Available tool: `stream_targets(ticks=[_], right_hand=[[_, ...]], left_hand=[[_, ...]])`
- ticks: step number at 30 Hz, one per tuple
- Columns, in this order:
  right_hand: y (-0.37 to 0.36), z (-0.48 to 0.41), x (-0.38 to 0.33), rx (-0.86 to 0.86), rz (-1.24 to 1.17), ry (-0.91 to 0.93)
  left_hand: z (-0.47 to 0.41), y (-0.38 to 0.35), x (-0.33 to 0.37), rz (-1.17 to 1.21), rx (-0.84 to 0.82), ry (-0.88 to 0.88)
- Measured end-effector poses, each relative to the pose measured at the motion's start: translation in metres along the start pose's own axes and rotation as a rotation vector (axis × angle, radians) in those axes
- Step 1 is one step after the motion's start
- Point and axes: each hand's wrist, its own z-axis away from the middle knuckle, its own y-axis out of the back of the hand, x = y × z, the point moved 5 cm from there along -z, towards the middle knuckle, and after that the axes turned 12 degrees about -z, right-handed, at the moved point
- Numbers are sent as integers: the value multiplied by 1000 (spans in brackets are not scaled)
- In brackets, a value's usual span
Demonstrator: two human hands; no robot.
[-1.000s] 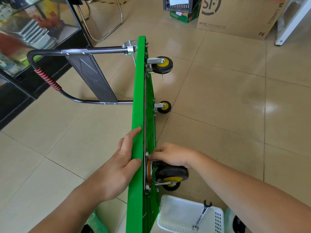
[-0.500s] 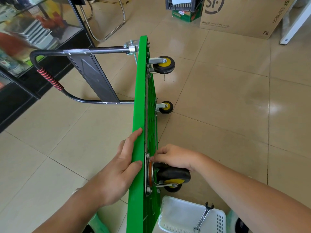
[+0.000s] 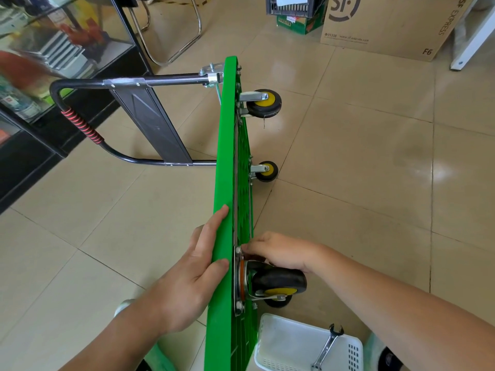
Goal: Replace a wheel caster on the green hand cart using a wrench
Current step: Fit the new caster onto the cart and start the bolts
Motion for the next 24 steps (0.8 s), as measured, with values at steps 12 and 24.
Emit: stream_targets(ticks=[12,24], right_hand=[[-3,0,0,-40,-27,-6],[-1,-1,1,-40,-29,13]], left_hand=[[1,0,1,22,3,2],[1,-2,2,18,3,5]])
